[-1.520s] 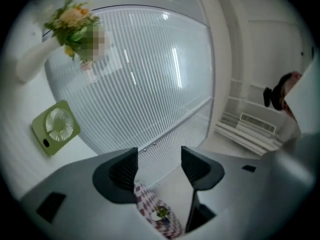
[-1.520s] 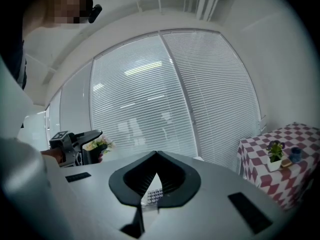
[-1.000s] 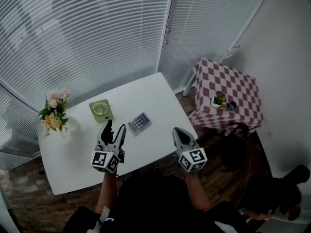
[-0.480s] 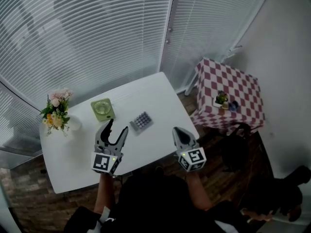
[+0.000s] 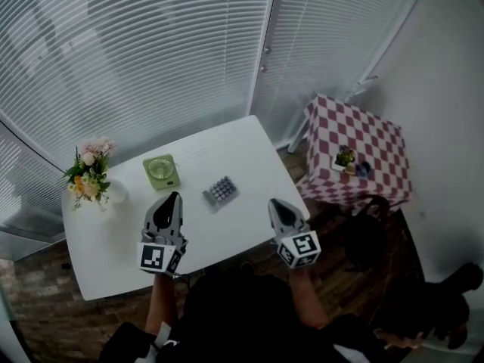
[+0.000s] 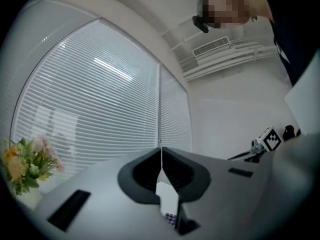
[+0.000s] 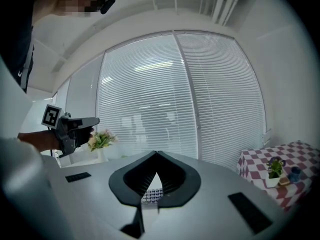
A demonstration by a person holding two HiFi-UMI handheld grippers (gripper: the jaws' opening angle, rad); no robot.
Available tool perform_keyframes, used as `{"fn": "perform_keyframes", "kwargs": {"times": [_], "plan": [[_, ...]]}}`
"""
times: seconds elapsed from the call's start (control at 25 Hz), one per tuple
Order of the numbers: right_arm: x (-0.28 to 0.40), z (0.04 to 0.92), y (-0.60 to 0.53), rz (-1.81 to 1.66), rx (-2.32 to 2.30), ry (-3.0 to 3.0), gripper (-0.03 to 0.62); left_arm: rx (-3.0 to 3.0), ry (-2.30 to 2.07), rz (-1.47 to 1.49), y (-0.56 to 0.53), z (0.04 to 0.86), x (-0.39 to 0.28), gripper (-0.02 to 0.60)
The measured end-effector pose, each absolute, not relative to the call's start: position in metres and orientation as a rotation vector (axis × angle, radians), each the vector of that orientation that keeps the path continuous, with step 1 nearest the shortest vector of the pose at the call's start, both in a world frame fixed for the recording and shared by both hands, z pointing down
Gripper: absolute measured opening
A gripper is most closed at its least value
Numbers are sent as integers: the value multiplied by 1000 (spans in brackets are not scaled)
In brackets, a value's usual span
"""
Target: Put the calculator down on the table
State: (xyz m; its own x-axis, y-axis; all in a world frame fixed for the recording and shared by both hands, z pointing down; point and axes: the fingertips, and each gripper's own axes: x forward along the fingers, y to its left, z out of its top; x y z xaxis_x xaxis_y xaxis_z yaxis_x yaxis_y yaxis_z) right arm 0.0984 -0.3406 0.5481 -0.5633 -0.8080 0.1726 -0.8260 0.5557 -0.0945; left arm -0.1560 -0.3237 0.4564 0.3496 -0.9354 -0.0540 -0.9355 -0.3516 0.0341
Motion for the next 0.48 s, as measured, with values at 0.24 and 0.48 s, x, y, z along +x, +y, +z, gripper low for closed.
{"fn": "perform_keyframes", "kwargs": {"times": [0.24, 0.48], "plan": [[96, 548, -340, 255, 1399, -2681, 6, -2629, 1775, 30, -324, 472, -159, 6], [99, 544, -340, 221, 1426, -2685, 6, -2691, 1692, 29, -318, 477, -146, 6]]}}
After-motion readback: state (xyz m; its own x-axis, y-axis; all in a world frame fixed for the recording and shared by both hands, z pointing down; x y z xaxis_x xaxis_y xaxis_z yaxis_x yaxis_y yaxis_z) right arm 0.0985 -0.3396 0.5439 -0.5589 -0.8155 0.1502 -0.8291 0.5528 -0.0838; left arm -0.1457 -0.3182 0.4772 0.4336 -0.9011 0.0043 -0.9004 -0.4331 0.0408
